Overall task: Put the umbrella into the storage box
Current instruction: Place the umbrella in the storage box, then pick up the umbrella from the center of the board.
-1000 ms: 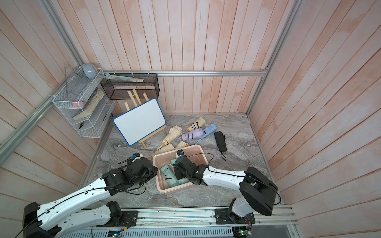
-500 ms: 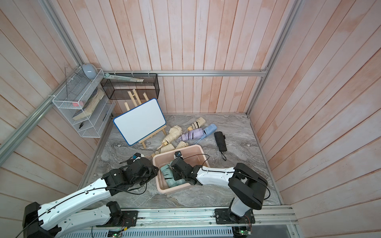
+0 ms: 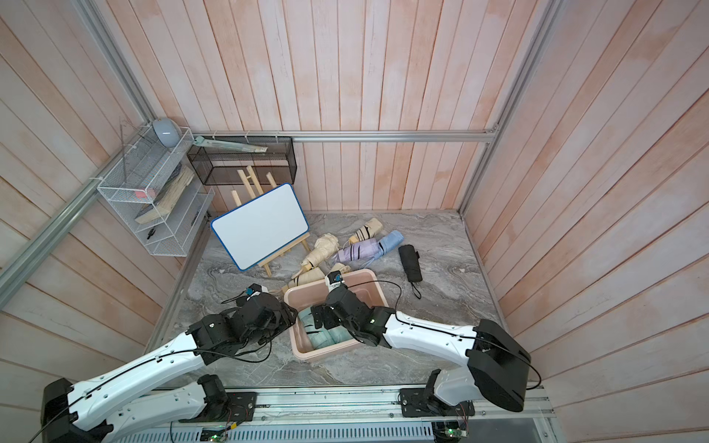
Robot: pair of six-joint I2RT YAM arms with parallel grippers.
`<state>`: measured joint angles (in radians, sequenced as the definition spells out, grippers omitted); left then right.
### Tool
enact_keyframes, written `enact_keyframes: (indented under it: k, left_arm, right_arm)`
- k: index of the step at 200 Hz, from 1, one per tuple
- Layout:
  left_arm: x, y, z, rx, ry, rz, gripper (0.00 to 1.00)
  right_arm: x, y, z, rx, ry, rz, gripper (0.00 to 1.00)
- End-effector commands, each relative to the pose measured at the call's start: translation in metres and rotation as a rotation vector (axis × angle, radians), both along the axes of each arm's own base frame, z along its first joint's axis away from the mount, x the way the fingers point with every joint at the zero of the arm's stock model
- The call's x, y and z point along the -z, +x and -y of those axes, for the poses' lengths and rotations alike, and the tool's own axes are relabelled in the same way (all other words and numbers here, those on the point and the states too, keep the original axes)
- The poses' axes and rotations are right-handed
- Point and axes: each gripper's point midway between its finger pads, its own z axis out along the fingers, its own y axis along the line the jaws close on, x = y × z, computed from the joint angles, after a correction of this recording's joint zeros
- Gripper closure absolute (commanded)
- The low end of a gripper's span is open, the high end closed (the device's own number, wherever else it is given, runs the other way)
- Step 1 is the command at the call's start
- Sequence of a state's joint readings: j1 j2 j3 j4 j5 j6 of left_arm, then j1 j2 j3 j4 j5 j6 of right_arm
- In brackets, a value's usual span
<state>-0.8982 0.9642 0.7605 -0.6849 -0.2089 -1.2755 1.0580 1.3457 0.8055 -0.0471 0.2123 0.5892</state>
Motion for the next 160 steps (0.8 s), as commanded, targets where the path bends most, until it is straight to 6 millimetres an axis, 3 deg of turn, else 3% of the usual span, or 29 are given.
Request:
enact_keyframes:
  k: [1,29,66,102,160]
  left_arm:
    - [-0.025,0.009,-0.006,0.010,0.023,0.080,0.36]
    - [-0.060,0.027,-0.011,0.076,0.077,0.208,0.36]
    - [-0.098,0.059,-0.012,0.232,0.209,0.353,0.30]
    - [-0.107,0.088,-0.003,0.432,0.393,0.403,0.26]
    - [-0.085,0.140,0.015,0.640,0.502,0.376,0.22]
  right_arm:
    - [-0.036,0.003,0.006,0.000,0.019,0.065,0.03]
    - [-0.074,0.015,0.020,0.033,0.059,0.097,0.05]
    - [-0.108,0.043,0.050,0.108,0.077,0.115,0.06]
    - [-0.125,0.065,0.074,0.144,0.083,0.147,0.06]
    - [-0.125,0.090,0.106,0.197,0.072,0.148,0.07]
